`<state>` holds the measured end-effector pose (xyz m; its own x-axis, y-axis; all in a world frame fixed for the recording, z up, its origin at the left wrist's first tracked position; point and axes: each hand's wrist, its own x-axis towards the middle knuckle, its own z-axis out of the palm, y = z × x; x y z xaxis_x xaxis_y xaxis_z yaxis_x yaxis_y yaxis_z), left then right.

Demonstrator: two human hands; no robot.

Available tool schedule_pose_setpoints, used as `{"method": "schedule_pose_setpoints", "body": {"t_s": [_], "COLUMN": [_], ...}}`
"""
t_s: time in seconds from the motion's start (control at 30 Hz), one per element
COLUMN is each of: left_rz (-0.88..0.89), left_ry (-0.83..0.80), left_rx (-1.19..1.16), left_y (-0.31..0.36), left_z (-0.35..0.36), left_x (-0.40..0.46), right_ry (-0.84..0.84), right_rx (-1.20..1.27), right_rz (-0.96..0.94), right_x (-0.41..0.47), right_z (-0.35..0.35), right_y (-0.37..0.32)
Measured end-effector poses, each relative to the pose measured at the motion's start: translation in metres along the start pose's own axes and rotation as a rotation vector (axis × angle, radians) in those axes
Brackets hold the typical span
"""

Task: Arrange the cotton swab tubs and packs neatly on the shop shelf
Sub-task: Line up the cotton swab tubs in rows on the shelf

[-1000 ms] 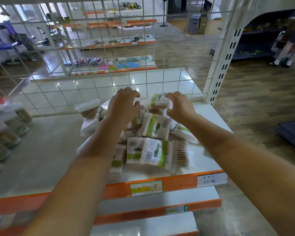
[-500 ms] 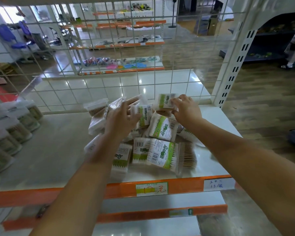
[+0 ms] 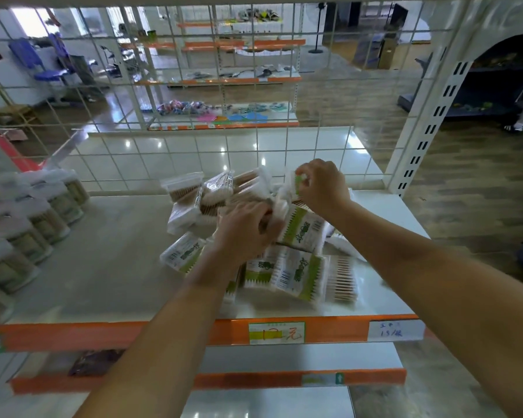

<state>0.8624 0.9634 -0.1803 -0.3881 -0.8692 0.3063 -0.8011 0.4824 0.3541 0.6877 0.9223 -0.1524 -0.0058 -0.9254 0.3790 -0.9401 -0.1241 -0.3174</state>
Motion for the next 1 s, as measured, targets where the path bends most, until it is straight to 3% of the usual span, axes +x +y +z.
{"method": "schedule_pose_setpoints", "body": {"t_s": [0.1, 0.2, 0.43, 0.77, 1.0], "left_rz": [0.065, 0.097, 0.163, 0.182, 0.126], "left_ry": [-0.042, -0.073, -0.1, -0.01, 0.039], "left_rx": [0.06, 0.08, 0.128, 0.049, -0.121], "left_y": [0.008, 0.013, 0.013, 0.012, 0.019], "left_z": [-0.001, 0.0, 0.006, 0.016, 0.004], "left_x": [-0.006, -0.01, -0.017, -0.029, -0.027], "right_ry": [-0.013, -0.139, -0.462, -0.277, -0.173], "right_rx": [0.095, 0.128, -0.117, 0.11, 0.334], "right_rz": [-0.022, -0.087, -0.17, -0.226, -0.025], "right_x": [0.009, 0.019, 0.031, 0.013, 0.009], "right_z": [0.002, 0.007, 0.024, 0.012, 0.001], "right_y": [-0.021, -0.039, -0.058, -0.058, -0.055]}}
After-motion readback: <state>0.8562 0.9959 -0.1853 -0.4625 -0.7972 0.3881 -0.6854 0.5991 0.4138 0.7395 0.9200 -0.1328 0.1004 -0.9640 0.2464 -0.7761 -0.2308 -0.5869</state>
